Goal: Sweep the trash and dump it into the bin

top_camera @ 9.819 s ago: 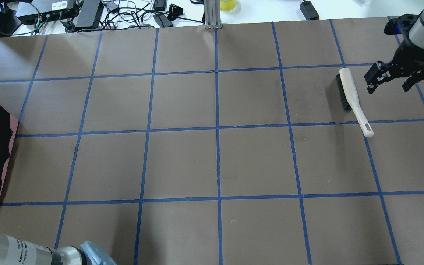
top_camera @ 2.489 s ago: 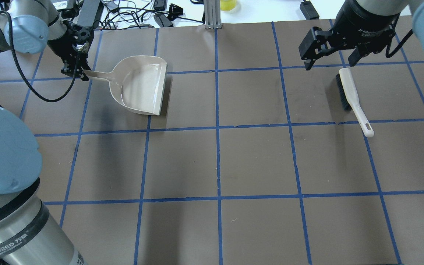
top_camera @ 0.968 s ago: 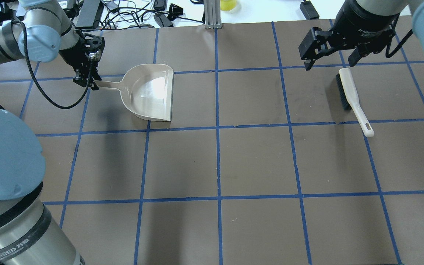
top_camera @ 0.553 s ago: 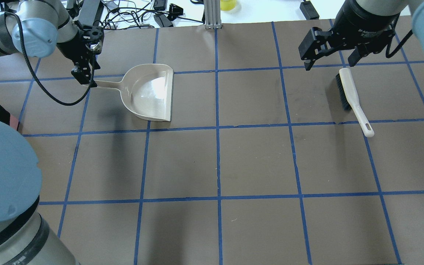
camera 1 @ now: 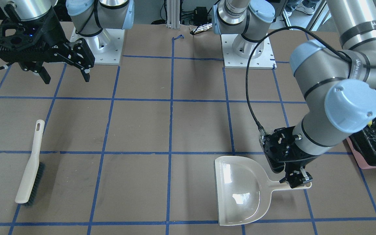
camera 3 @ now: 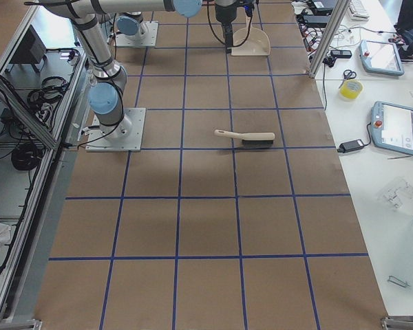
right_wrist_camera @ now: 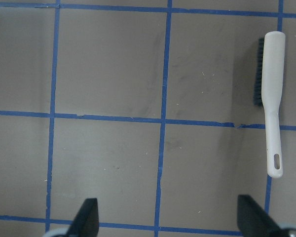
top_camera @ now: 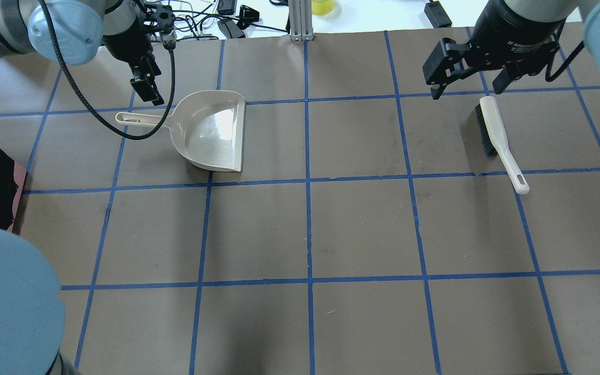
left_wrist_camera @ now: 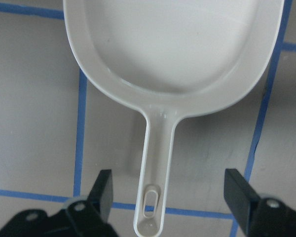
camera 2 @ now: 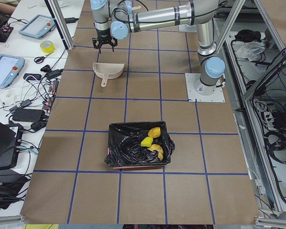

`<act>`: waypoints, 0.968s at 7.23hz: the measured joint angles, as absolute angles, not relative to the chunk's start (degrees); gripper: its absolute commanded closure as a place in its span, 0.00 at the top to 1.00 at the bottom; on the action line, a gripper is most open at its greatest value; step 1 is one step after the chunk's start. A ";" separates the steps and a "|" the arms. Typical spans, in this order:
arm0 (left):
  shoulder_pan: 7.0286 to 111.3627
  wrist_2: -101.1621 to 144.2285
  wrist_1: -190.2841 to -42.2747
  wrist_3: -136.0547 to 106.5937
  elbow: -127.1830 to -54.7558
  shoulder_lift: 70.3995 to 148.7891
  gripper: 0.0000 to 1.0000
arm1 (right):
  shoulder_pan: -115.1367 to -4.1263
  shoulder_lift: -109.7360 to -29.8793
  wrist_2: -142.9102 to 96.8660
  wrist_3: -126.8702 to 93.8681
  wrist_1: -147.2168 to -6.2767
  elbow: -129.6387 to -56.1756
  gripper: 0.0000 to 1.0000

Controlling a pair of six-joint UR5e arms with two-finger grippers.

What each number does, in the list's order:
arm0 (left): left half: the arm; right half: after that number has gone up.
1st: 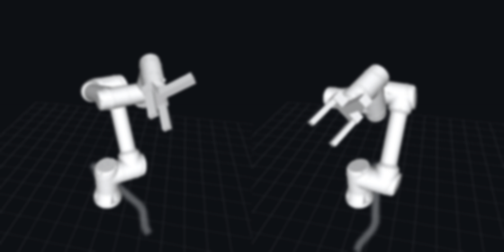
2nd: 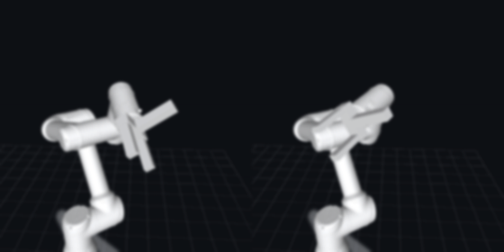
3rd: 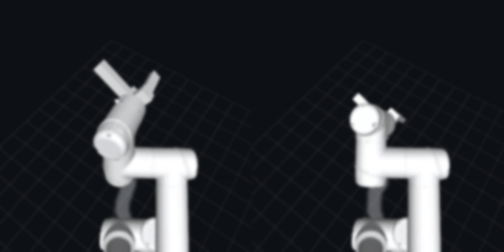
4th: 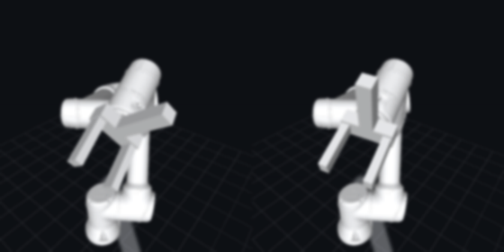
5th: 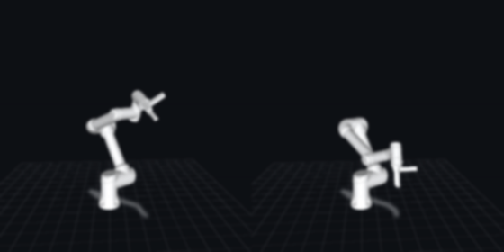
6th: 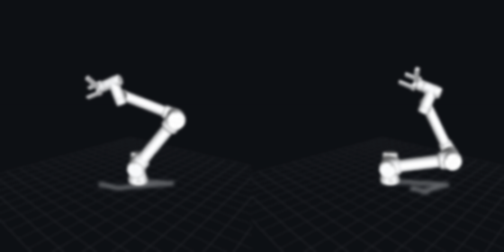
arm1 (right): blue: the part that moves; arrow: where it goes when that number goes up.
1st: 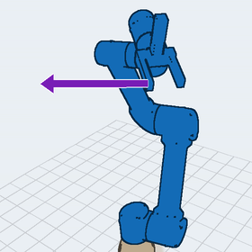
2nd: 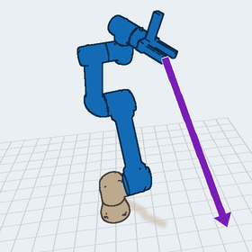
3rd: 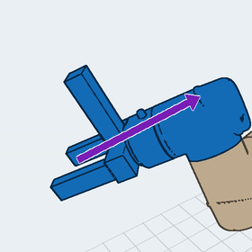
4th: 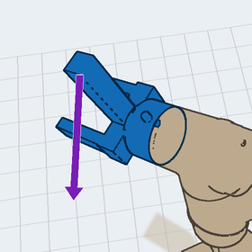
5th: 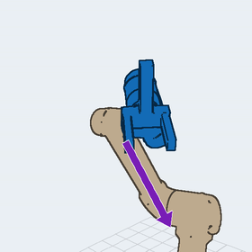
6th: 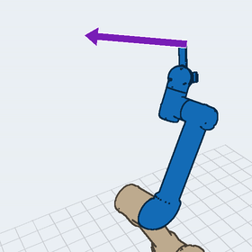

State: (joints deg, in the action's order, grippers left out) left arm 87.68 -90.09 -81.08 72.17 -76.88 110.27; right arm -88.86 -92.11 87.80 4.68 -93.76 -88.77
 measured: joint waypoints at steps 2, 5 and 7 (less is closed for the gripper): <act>88.19 -90.30 -87.66 61.53 -77.31 104.43 0.88 | -88.86 -92.11 87.80 4.68 -93.78 -88.77 1.00; 88.26 -90.50 -94.78 39.57 -78.71 95.22 0.97 | -88.86 -92.11 87.80 4.68 -93.80 -88.77 1.00; 88.11 -89.94 -98.02 22.49 -81.56 90.29 1.00 | -88.86 -92.11 87.80 4.66 -93.74 -88.77 1.00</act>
State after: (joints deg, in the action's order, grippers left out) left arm 88.11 -89.94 -98.02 22.49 -81.56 90.29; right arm -88.86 -92.11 87.80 4.66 -93.74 -88.77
